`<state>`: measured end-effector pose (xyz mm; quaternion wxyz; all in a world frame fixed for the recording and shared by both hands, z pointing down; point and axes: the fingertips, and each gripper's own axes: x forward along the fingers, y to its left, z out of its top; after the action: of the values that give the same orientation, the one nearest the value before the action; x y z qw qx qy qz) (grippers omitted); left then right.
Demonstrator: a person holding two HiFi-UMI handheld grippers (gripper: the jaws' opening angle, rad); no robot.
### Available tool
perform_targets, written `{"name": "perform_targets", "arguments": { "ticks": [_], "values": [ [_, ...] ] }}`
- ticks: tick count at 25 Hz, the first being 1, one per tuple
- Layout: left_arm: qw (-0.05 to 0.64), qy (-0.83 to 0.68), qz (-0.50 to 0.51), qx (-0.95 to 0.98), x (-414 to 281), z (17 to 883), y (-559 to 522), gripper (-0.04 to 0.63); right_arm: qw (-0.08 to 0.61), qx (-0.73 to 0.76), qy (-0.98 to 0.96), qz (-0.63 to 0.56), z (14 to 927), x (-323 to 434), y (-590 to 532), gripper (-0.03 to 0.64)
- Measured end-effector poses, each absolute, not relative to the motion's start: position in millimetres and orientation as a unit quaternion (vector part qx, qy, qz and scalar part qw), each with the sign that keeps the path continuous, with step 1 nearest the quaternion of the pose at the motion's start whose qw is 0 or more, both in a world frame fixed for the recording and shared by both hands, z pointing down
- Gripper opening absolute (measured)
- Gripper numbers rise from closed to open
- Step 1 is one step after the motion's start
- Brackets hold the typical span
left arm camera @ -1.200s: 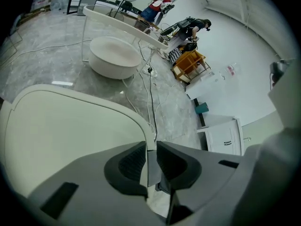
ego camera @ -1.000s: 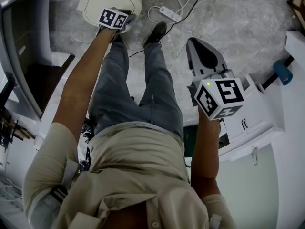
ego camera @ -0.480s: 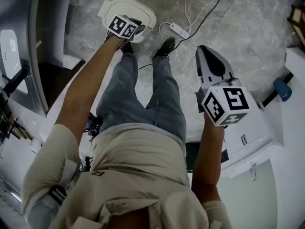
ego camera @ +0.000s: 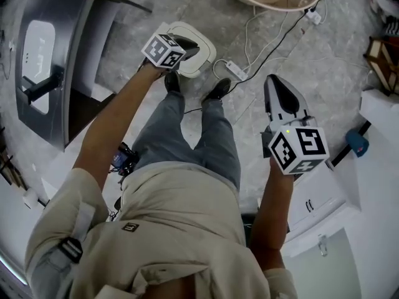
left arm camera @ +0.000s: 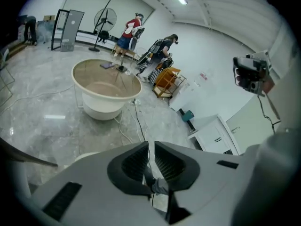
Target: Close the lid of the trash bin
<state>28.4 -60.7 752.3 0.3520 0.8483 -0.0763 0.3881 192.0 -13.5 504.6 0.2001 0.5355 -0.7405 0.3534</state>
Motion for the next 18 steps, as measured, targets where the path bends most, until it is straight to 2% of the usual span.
{"name": "perform_targets", "arguments": {
  "ticks": [10,18],
  "values": [
    [0.291,-0.076,0.286,0.910,11,574,-78,0.018,0.193,0.525,-0.772,0.302,423,148,-26,0.025],
    [0.241,-0.090,0.211,0.943,-9,447,-85,0.017,0.177,0.526,-0.791,0.259,355,128,-38,0.025]
  ]
}}
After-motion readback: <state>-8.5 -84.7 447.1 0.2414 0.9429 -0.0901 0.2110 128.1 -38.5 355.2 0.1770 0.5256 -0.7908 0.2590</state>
